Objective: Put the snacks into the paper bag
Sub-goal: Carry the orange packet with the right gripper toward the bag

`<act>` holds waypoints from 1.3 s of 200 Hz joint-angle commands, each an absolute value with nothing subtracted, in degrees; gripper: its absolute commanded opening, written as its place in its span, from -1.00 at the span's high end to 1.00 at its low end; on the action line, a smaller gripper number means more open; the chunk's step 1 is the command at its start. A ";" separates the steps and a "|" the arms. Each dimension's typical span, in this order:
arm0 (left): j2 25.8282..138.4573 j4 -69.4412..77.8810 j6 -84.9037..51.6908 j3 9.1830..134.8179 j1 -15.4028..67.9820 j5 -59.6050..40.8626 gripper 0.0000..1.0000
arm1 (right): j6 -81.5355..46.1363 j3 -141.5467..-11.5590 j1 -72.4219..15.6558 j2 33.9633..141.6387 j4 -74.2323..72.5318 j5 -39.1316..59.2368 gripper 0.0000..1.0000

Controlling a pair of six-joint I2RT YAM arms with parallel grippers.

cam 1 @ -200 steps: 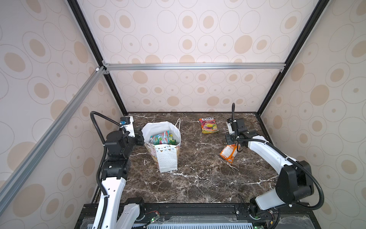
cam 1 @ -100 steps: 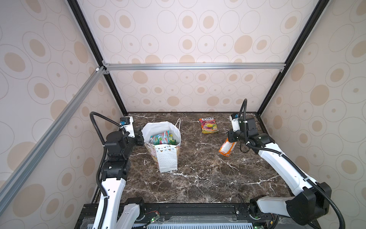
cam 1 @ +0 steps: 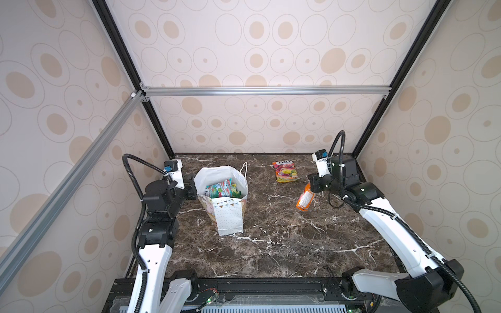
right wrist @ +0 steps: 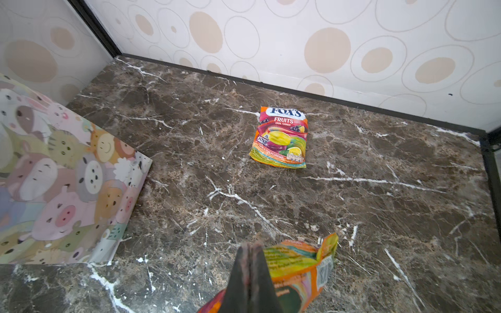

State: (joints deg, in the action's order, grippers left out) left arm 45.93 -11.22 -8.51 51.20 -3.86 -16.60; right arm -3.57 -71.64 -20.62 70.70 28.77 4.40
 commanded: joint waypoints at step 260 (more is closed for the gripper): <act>44.29 -8.72 -8.53 51.44 -4.04 -17.84 1.00 | 3.76 -128.29 -48.55 96.20 37.12 4.21 1.00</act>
State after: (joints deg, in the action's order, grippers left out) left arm 45.23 -11.20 -8.54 50.92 -3.86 -17.06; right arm 1.45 -122.50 -46.22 93.91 37.36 3.51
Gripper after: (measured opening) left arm 0.048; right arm 0.042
